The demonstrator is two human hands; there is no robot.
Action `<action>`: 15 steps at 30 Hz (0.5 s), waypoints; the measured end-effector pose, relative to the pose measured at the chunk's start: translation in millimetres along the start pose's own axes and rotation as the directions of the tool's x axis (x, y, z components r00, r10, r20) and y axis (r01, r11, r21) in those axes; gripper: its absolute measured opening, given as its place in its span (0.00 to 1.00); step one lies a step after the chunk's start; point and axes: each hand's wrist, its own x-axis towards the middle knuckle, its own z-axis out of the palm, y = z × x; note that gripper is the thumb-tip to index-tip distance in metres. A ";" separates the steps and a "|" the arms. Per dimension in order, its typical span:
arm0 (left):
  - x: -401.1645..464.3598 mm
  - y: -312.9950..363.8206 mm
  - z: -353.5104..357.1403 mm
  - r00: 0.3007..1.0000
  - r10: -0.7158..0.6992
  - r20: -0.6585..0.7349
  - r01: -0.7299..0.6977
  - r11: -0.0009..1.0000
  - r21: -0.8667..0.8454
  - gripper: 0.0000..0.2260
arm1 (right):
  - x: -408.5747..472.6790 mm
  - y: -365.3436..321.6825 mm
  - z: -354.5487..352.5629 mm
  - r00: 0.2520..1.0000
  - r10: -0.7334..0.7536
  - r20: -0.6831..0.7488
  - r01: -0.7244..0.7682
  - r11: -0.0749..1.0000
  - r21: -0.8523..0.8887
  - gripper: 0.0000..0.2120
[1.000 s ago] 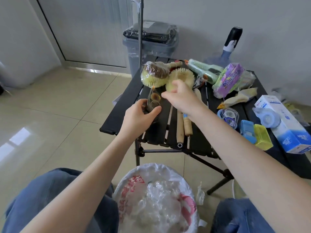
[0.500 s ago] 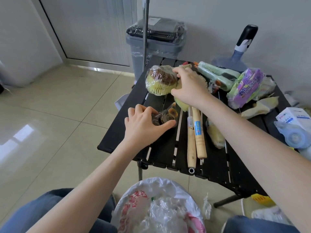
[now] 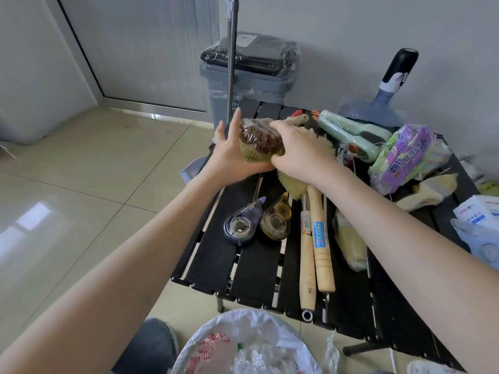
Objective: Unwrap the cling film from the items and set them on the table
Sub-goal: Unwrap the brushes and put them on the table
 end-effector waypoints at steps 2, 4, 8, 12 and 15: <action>6.1 -2.4 3.9 0.997 0.064 -0.042 -0.064 0.998 0.003 0.48 | 0.1 -0.4 -0.8 1.000 -0.014 -0.014 0.014 1.000 0.002 0.26; 6.9 -3.4 5.6 0.988 0.092 -0.123 -0.091 0.996 0.013 0.41 | 0.3 -0.9 -1.1 0.998 -0.036 -0.042 0.038 0.998 0.048 0.25; 0.5 2.5 -1.3 0.955 0.131 -0.266 -0.145 0.989 -0.035 0.36 | -0.1 0.9 -1.6 0.992 -0.085 -0.092 0.102 0.976 0.191 0.29; -13.2 20.0 -24.4 0.923 0.127 -0.363 -0.183 0.975 -0.126 0.33 | -5.6 0.6 -13.6 0.981 -0.141 -0.133 0.174 0.943 0.284 0.34; -33.2 39.2 -45.8 0.931 0.142 -0.337 -0.231 0.943 -0.241 0.31 | -15.9 0.4 -26.9 0.970 -0.155 -0.185 0.205 0.936 0.287 0.37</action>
